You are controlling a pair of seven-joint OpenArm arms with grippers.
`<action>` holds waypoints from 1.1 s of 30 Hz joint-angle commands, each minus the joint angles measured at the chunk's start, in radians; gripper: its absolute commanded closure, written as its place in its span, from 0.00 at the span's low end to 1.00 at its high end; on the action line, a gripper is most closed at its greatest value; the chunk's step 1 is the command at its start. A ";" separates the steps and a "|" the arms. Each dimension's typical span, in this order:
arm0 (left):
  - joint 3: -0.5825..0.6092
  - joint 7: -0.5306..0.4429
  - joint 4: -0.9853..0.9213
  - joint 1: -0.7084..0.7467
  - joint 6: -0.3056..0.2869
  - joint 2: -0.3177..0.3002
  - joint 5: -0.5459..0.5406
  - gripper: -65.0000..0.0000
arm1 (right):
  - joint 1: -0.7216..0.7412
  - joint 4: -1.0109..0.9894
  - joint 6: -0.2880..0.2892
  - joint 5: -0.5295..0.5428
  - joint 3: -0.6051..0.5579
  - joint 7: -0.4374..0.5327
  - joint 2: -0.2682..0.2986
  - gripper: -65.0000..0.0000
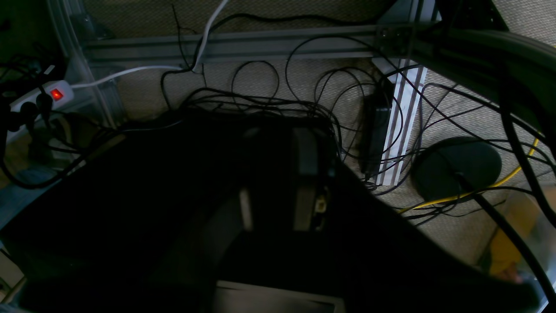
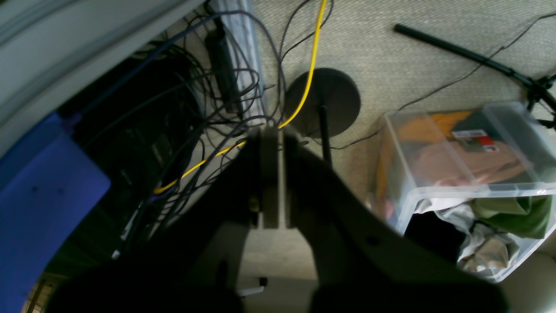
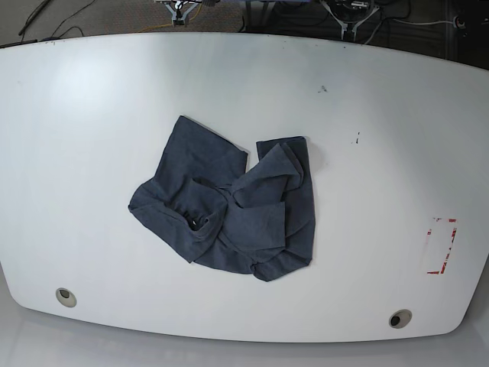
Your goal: Layout the t-shirt on the table in an organized manner, then fold the t-shirt properly
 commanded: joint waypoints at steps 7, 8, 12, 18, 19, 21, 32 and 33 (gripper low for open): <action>-0.007 -0.019 0.000 -0.002 0.011 -0.004 0.002 0.83 | -0.002 0.004 0.014 -0.004 -0.002 0.006 -0.022 0.98; -0.008 -0.021 0.000 -0.002 0.012 -0.004 0.002 0.84 | -0.001 0.004 0.015 -0.004 -0.002 0.006 -0.023 0.98; -0.007 -0.020 0.000 -0.001 0.012 -0.005 0.003 0.83 | -0.001 0.006 0.013 -0.003 -0.001 0.004 -0.029 0.99; -0.003 -0.021 0.000 0.000 0.010 -0.007 0.004 0.83 | 0.001 0.010 0.009 -0.001 0.001 0.002 -0.039 0.99; -0.003 -0.021 0.000 0.000 0.010 -0.007 0.003 0.83 | 0.001 0.010 0.009 -0.001 0.002 0.004 -0.041 0.99; -0.003 -0.018 0.000 -0.001 0.009 -0.007 0.003 0.83 | 0.002 0.012 0.010 -0.001 0.001 0.002 -0.043 0.99; -0.006 -0.018 0.000 0.000 0.012 -0.003 0.003 0.84 | -0.001 0.008 0.010 -0.003 -0.002 -0.003 -0.040 0.99; -0.006 -0.018 0.000 0.000 0.011 -0.003 0.003 0.84 | -0.001 0.008 0.010 -0.003 -0.002 -0.003 -0.040 0.99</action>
